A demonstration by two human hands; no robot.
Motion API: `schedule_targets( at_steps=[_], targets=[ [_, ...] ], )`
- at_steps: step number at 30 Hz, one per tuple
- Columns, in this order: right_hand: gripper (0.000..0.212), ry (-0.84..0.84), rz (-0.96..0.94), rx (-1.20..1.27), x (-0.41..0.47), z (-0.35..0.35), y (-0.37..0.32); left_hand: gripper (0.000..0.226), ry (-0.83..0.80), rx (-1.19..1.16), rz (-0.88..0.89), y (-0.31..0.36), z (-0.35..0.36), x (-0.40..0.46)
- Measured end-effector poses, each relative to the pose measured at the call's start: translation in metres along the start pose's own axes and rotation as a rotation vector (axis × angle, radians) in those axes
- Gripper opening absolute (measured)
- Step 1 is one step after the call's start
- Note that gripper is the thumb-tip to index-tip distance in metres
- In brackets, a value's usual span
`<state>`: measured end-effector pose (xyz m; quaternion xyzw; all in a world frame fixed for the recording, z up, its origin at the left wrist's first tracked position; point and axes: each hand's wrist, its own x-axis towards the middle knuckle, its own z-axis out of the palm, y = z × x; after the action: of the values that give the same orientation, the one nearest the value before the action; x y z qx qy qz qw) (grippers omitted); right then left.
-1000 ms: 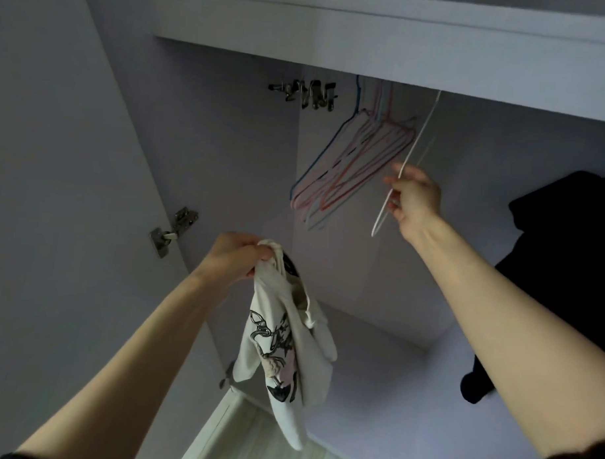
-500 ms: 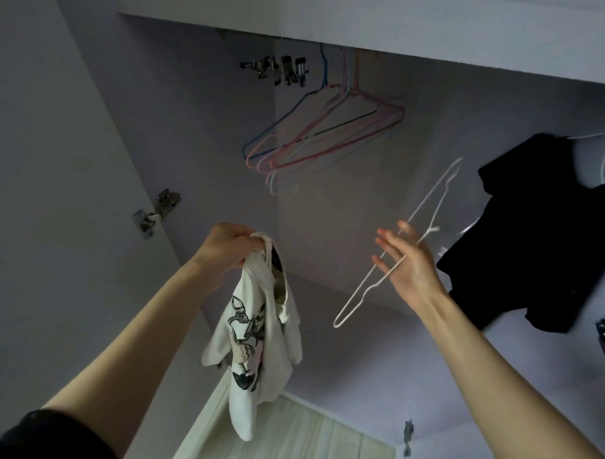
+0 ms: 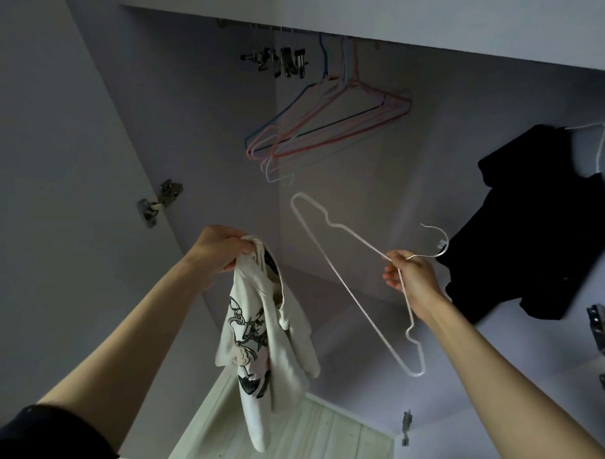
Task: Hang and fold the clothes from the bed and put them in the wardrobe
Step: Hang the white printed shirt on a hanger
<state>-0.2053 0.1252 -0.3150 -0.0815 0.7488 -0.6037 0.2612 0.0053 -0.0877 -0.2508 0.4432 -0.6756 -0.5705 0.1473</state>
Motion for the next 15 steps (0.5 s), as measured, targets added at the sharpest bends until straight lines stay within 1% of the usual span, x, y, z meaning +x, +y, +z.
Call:
schedule_targets(
  at_steps=[2, 3, 5, 7, 8, 12, 13, 15],
  targets=[
    [0.025, -0.012, -0.015, -0.038, -0.001, 0.000, 0.002, 0.024, 0.006, -0.045, -0.042, -0.001, 0.001, -0.001],
    [0.025, -0.020, -0.008, -0.013, -0.001, 0.000, 0.003, 0.024, 0.010, -0.065, -0.070, -0.002, 0.001, -0.002],
    [0.024, -0.033, 0.050, 0.161, -0.002, 0.000, 0.001, 0.022, 0.037, -0.083, -0.136, -0.003, 0.001, -0.001],
    [0.024, -0.081, 0.099, 0.353, -0.003, 0.003, -0.007, 0.019, 0.063, -0.096, -0.183, -0.003, 0.001, -0.001],
    [0.023, -0.114, 0.103, 0.388, -0.004, 0.006, -0.012, 0.018, 0.067, -0.101, -0.188, -0.003, 0.001, -0.001],
    [0.024, -0.246, 0.057, 0.286, -0.015, 0.020, -0.022, 0.017, 0.056, -0.107, -0.170, -0.002, 0.000, 0.001],
    [0.024, -0.266, 0.057, 0.304, -0.017, 0.024, -0.023, 0.017, 0.059, -0.104, -0.171, -0.002, -0.001, 0.001],
    [0.024, -0.304, 0.074, 0.440, -0.020, 0.029, -0.026, 0.018, 0.071, -0.099, -0.171, -0.001, -0.001, 0.002]
  ],
)
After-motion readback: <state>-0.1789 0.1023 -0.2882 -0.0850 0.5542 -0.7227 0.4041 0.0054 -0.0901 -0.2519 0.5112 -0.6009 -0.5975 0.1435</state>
